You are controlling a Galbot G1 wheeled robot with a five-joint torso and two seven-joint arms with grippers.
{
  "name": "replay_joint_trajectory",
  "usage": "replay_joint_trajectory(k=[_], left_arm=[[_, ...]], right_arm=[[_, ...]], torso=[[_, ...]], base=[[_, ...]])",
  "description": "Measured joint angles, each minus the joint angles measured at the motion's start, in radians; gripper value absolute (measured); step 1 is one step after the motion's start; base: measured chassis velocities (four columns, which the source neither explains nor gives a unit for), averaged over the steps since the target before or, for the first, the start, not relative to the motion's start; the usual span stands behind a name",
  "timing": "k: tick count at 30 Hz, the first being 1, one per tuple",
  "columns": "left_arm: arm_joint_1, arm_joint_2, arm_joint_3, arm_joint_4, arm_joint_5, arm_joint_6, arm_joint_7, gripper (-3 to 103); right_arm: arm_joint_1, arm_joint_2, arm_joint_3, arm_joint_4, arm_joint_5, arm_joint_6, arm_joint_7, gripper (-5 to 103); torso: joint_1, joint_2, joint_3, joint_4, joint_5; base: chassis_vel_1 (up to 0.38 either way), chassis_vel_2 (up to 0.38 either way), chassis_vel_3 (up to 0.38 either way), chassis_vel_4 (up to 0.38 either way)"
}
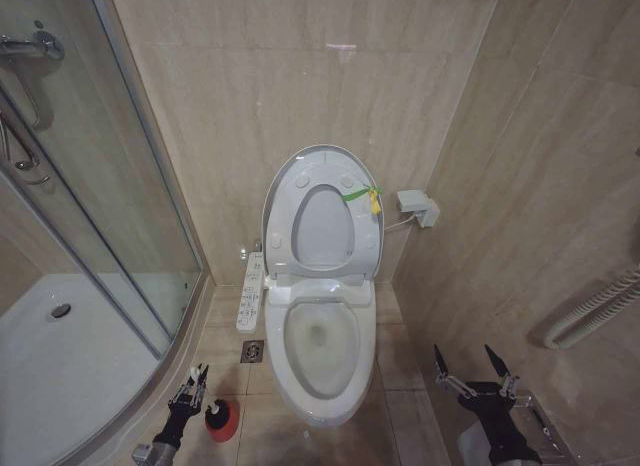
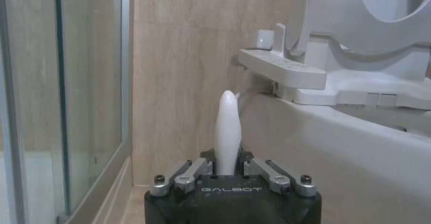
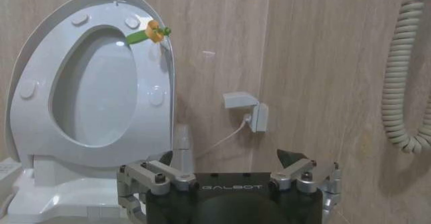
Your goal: Open the toilet lid, clean the toilet bowl with a toilet brush, close the toilet lid, and flush.
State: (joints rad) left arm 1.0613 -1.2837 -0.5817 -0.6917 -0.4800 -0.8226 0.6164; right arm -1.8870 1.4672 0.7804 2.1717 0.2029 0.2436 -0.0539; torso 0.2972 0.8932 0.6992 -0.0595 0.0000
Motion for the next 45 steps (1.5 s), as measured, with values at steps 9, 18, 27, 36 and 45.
replay_joint_trajectory(k=[9,18,27,36,45], left_arm=[[0.006,-0.005,-0.008,-0.012,0.012,0.0,-0.012,20],[0.005,-0.007,-0.008,-0.012,0.012,0.0,-0.008,20],[0.002,-0.006,-0.006,-0.011,0.012,0.0,-0.007,20],[-0.002,-0.005,-0.005,-0.008,0.015,0.0,0.001,20],[0.009,-0.009,-0.003,-0.003,0.027,0.0,0.004,20]], right_arm=[[0.0,0.0,0.0,0.0,0.0,0.0,0.0,100],[0.0,0.0,0.0,0.0,0.0,0.0,0.0,100],[0.0,0.0,0.0,0.0,0.0,0.0,0.0,100],[0.0,0.0,0.0,0.0,0.0,0.0,0.0,100],[0.0,0.0,0.0,0.0,0.0,0.0,0.0,100]], torso=[[0.0,0.0,0.0,0.0,0.0],[0.0,0.0,0.0,-0.0001,0.0],[-0.007,-0.015,-0.007,-0.0002,0.0],[-0.025,-0.057,-0.031,-0.0001,0.0],[-0.044,-0.101,-0.056,-0.0003,0.0001]], base=[[0.0,0.0,0.0,0.0],[0.0,0.0,0.0,0.0],[0.0,0.0,0.0,0.0],[0.0,0.0,0.0,0.0],[0.0,0.0,0.0,0.0]])
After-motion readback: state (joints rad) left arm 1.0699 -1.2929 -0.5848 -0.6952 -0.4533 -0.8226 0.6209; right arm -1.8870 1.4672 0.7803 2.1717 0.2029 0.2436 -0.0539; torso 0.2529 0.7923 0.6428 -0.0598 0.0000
